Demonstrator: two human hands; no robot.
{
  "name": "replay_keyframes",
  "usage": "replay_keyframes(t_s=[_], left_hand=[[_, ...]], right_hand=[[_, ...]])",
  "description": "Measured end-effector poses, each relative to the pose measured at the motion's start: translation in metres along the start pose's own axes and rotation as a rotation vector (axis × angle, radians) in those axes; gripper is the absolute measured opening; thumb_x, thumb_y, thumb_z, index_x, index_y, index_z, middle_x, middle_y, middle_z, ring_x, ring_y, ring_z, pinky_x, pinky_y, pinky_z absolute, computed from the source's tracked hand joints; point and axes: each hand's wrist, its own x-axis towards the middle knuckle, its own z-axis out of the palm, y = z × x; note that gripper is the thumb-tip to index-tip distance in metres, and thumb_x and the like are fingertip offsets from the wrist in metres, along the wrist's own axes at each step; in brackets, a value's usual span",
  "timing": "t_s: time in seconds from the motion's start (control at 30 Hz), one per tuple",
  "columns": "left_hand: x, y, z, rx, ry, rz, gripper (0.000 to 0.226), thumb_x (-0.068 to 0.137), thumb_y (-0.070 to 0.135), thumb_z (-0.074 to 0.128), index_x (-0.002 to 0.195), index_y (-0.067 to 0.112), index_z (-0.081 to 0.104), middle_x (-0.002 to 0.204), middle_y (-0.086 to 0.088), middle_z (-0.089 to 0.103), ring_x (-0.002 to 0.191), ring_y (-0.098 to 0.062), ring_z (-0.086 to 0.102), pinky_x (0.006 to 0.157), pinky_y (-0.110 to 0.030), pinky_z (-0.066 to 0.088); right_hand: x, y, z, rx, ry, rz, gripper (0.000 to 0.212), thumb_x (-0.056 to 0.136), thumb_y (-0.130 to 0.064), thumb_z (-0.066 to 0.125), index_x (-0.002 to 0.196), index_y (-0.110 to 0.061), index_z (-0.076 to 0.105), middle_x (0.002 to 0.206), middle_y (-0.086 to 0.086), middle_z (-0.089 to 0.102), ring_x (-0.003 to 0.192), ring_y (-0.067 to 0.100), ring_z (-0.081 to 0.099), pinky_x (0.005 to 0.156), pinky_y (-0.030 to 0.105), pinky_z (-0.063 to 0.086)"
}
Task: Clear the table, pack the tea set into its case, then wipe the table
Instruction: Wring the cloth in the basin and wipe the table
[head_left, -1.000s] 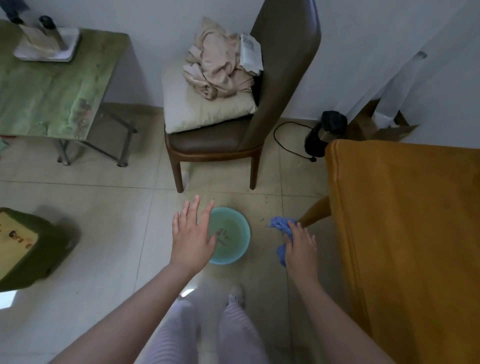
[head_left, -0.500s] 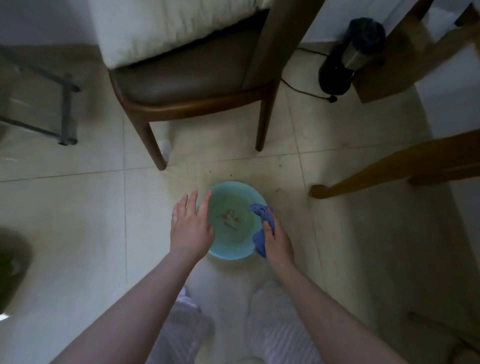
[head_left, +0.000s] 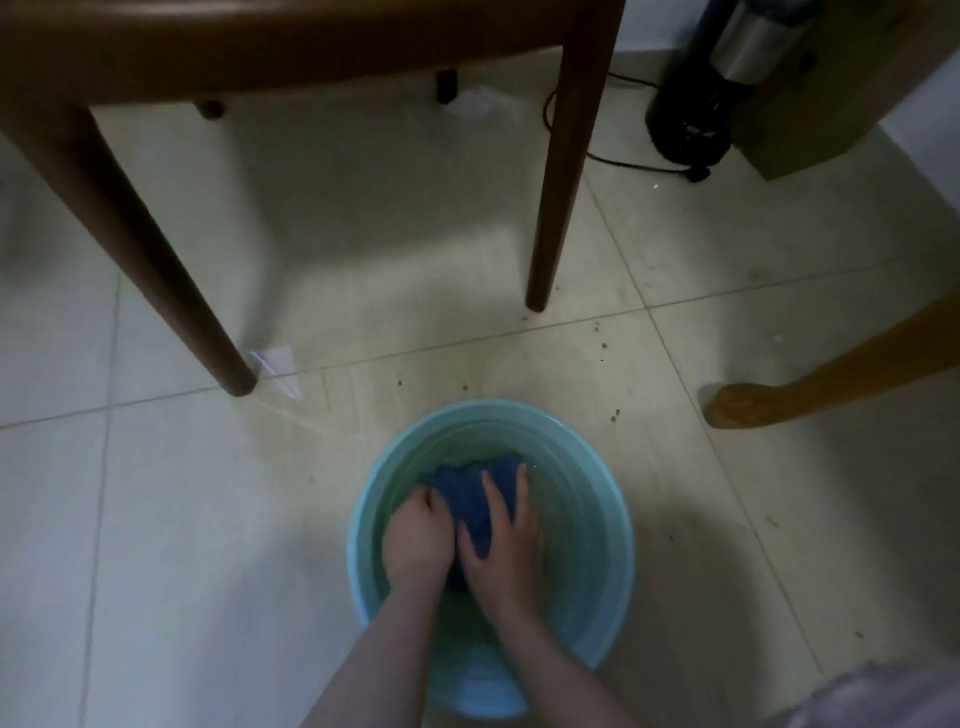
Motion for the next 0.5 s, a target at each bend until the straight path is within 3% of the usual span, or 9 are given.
replay_keyframes(t_s=[0.1, 0.2, 0.3, 0.4, 0.5], left_hand=[[0.012, 0.000, 0.023, -0.063, 0.097, -0.051, 0.028, 0.099, 0.033, 0.043, 0.095, 0.010, 0.059, 0.103, -0.019, 0.067, 0.094, -0.035, 0.064, 0.074, -0.032, 0.044], [0.009, 0.000, 0.039, -0.031, 0.087, -0.064, 0.024, 0.094, 0.032, 0.049, 0.109, 0.014, 0.055, 0.106, -0.016, 0.067, 0.097, -0.035, 0.064, 0.075, -0.033, 0.046], [0.005, -0.007, 0.051, -0.037, 0.040, -0.105, 0.027, 0.092, 0.029, 0.052, 0.114, 0.015, 0.052, 0.107, -0.017, 0.067, 0.097, -0.036, 0.064, 0.075, -0.034, 0.045], [0.005, -0.014, 0.056, -0.159, 0.033, -0.111, 0.031, 0.091, 0.032, 0.056, 0.113, 0.012, 0.051, 0.108, -0.019, 0.066, 0.099, -0.038, 0.063, 0.079, -0.037, 0.046], [0.013, -0.016, 0.058, -0.263, 0.030, -0.140, 0.029, 0.093, 0.034, 0.053, 0.103, 0.008, 0.057, 0.106, -0.021, 0.066, 0.098, -0.037, 0.062, 0.081, -0.038, 0.047]], right_hand=[[0.015, 0.017, 0.021, -0.087, 0.186, 0.029, 0.057, 0.086, -0.034, 0.058, 0.139, -0.031, 0.036, 0.153, 0.017, 0.033, 0.134, 0.037, 0.041, 0.102, 0.053, 0.043], [0.021, 0.031, 0.028, -0.222, 0.165, 0.116, 0.083, 0.065, -0.033, 0.086, 0.137, -0.023, 0.047, 0.136, 0.023, 0.052, 0.112, 0.041, 0.059, 0.084, 0.050, 0.053], [0.018, 0.034, 0.023, -0.198, 0.198, 0.235, 0.084, 0.067, -0.035, 0.084, 0.140, -0.013, 0.047, 0.124, 0.020, 0.056, 0.101, 0.038, 0.060, 0.076, 0.042, 0.053], [0.022, 0.025, 0.018, -0.077, 0.067, 0.414, 0.050, 0.086, -0.029, 0.063, 0.132, -0.014, 0.048, 0.118, 0.014, 0.051, 0.102, 0.033, 0.056, 0.071, 0.035, 0.041], [0.028, 0.013, 0.013, 0.473, -0.032, 0.390, 0.012, 0.086, -0.009, 0.052, 0.094, -0.016, 0.054, 0.093, 0.008, 0.059, 0.085, 0.026, 0.059, 0.066, 0.031, 0.042]])
